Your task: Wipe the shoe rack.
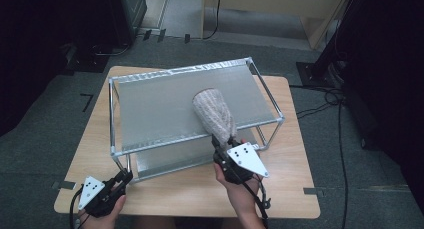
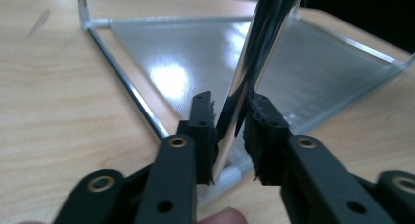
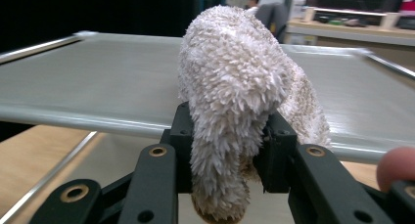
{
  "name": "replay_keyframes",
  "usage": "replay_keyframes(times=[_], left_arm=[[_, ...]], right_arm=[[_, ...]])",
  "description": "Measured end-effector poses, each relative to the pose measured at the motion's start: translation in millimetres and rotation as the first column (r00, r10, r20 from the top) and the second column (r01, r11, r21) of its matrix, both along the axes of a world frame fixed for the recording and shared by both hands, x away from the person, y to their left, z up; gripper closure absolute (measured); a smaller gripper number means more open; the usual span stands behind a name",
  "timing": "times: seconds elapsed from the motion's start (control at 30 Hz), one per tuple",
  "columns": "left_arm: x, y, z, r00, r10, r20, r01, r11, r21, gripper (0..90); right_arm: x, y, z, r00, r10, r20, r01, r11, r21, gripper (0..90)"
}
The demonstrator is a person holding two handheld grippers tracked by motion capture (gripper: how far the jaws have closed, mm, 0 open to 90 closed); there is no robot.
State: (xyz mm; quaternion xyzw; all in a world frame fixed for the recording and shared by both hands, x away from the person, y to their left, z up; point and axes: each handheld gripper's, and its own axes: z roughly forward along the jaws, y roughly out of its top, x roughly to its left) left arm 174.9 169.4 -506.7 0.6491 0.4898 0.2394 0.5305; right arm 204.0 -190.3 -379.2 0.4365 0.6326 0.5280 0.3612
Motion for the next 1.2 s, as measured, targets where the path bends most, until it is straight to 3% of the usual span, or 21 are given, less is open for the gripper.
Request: replay_keyframes(times=[0.2,0.4,0.6,0.7,0.8,0.83,0.87,0.97,1.1,1.2], left_arm=[[0.4,1.0,2.1,1.0000,-0.002,0.009,0.002,0.9996,0.027,77.4],[-0.9,-5.2,1.9,0.9992,-0.033,0.021,0.032,0.9984,0.046,78.2],[-2.9,-13.5,3.7,0.9965,-0.081,0.019,0.080,0.9940,0.075,78.9],[-3.7,-18.3,3.8,0.9939,-0.108,0.024,0.105,0.9908,0.085,79.3],[-3.9,-19.3,3.7,0.9917,-0.126,0.028,0.123,0.9880,0.095,79.5],[-4.0,-18.6,3.7,0.9913,-0.129,0.029,0.125,0.9875,0.096,79.6],[-4.0,-18.1,3.8,0.9910,-0.131,0.029,0.128,0.9868,0.100,79.7],[-4.0,-16.6,3.8,0.9899,-0.139,0.029,0.135,0.9853,0.105,80.0],[-3.7,-14.9,3.6,0.9887,-0.147,0.030,0.143,0.9845,0.102,80.1],[-3.5,-12.1,3.5,0.9907,-0.133,0.031,0.129,0.9863,0.103,80.1]], right_arm=[[-3.0,23.4,1.7,0.9982,0.059,-0.009,-0.059,0.9981,0.017,65.8],[-10.3,53.0,0.9,0.9893,0.146,-0.007,-0.146,0.9892,0.016,65.7],[-21.4,85.0,-1.2,0.9682,0.250,-0.003,-0.250,0.9682,0.005,65.6],[-27.9,99.7,-2.2,0.9542,0.299,-0.006,-0.299,0.9542,-0.002,65.4],[-36.0,114.9,-3.0,0.9320,0.362,-0.007,-0.362,0.9319,-0.017,65.4],[-38.0,117.7,-2.9,0.9304,0.367,-0.006,-0.367,0.9299,-0.031,65.4],[-40.3,120.8,-2.4,0.9338,0.358,0.002,-0.357,0.9325,-0.055,65.5],[-36.2,115.9,-0.9,0.9389,0.344,-0.003,-0.344,0.9380,-0.043,65.6],[-23.7,95.3,4.2,0.9574,0.288,-0.014,-0.289,0.9569,-0.031,65.6],[-9.5,70.0,10.4,0.9767,0.213,-0.030,-0.214,0.9761,-0.039,65.5]])
